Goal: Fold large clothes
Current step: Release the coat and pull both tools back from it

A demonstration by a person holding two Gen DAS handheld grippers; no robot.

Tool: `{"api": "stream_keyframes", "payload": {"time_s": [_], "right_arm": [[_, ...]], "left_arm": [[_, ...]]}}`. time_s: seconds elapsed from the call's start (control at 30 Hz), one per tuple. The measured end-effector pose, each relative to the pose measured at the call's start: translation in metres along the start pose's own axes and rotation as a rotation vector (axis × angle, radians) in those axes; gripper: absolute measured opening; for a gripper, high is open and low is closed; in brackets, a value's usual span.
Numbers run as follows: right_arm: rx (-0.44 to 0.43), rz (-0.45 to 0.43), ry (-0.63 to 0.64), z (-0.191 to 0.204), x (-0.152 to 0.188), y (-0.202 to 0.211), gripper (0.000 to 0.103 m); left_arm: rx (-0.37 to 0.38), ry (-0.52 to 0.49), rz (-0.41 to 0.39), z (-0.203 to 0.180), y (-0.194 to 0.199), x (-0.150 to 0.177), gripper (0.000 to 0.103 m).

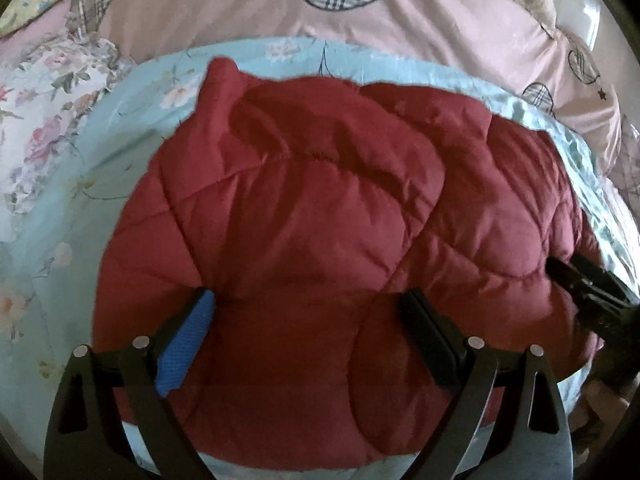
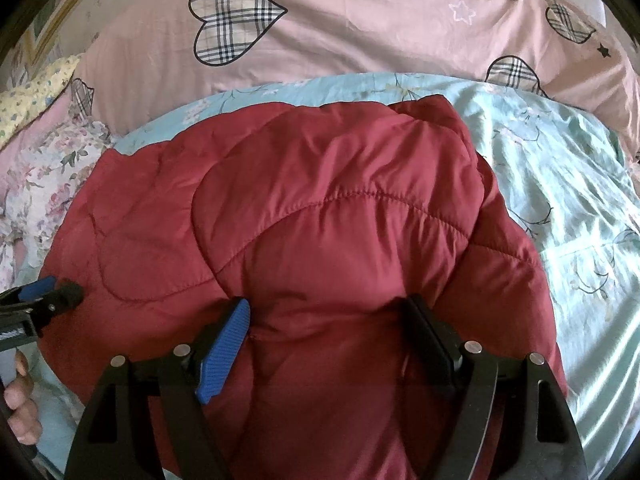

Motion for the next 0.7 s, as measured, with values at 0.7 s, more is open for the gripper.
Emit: {"api": "stream_keyframes", "payload": {"time_s": [0.7], "right_arm": [[-0.108, 0.009, -0.028, 0.017, 0.046, 0.117, 0.084]], "left_arm": [[-0.077, -0.059, 0.039, -0.010, 0.073, 0.058, 0.099]]}}
Point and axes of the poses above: each gripper's, at about its wrist camera, not at the fingertips, and y roughly against the way its jaws point, z to its left, x to its underside, the point moved 2 cm from there along -y, roughly the way its jaws point, and after that the axes turned 10 degrees about -z, right-handed, at the moved point
